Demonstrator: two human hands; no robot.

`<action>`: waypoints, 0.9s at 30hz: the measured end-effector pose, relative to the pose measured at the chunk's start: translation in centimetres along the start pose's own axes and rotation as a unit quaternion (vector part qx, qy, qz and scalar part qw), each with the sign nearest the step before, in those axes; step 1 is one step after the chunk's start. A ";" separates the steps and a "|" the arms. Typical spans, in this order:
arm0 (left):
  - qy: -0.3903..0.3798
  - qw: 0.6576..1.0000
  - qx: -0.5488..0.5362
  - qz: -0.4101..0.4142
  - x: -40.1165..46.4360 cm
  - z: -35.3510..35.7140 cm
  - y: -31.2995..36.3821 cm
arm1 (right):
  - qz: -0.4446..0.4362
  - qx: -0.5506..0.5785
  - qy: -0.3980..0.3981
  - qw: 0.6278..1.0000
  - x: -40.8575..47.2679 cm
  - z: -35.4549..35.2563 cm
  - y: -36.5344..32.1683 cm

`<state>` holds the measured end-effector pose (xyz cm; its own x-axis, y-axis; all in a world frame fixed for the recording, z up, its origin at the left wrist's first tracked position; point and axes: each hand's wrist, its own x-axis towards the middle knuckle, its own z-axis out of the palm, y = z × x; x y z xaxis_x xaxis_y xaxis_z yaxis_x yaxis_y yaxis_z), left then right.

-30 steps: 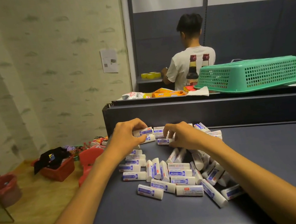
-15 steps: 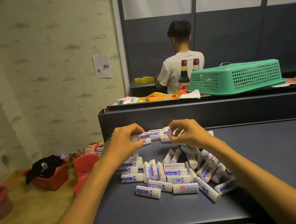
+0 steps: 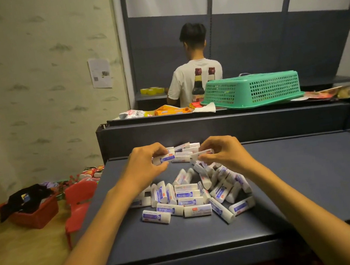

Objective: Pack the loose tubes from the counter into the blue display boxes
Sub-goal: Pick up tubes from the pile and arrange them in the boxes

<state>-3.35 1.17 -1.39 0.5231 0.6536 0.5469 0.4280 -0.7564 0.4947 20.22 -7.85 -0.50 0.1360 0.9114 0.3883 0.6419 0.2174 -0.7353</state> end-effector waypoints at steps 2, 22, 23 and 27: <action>0.001 1.000 -0.004 0.008 0.2 0.7 0.9 | 0.003 0.036 -0.003 0.999 -1.0 -1.2 0.1; -0.044 0.992 -0.041 0.110 1.0 19.1 28.0 | -0.019 -0.201 0.100 0.974 -22.4 -28.7 10.3; -0.046 0.992 -0.041 0.115 1.0 20.0 29.3 | -0.027 -0.212 0.105 0.971 -23.4 -30.0 10.9; -0.060 0.988 -0.031 0.141 1.2 24.8 35.7 | -0.031 -0.256 0.114 0.960 -28.6 -35.9 13.0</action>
<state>30.85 -25.70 0.14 0.7010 0.4062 0.5861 0.2088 -0.9028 0.3760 51.74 -43.59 -1.21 0.2092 0.7893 0.5772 0.9326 0.0166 -0.3607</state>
